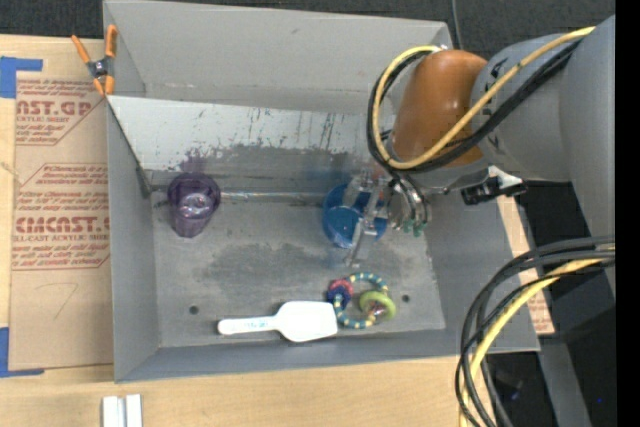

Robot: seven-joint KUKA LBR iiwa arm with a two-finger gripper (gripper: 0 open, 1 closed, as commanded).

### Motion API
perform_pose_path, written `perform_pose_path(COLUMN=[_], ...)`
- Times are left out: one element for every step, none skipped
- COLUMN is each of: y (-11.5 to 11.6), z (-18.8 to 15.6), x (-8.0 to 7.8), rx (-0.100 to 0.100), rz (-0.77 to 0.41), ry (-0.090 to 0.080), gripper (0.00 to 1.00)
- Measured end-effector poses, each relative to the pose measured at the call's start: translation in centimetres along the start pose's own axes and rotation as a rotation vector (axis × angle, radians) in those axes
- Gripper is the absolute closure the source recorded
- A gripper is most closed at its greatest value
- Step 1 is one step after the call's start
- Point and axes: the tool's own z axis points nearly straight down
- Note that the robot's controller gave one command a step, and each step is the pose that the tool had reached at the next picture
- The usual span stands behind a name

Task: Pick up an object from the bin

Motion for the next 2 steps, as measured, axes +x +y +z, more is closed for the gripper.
perform_pose_path(y=[-2.2, 0.3], z=[3.2, 3.2], x=[8.4, -0.1], rx=[-0.001, -0.001], rz=[-0.048, 0.239], ry=[0.006, 0.008], gripper=[0.0, 1.0])
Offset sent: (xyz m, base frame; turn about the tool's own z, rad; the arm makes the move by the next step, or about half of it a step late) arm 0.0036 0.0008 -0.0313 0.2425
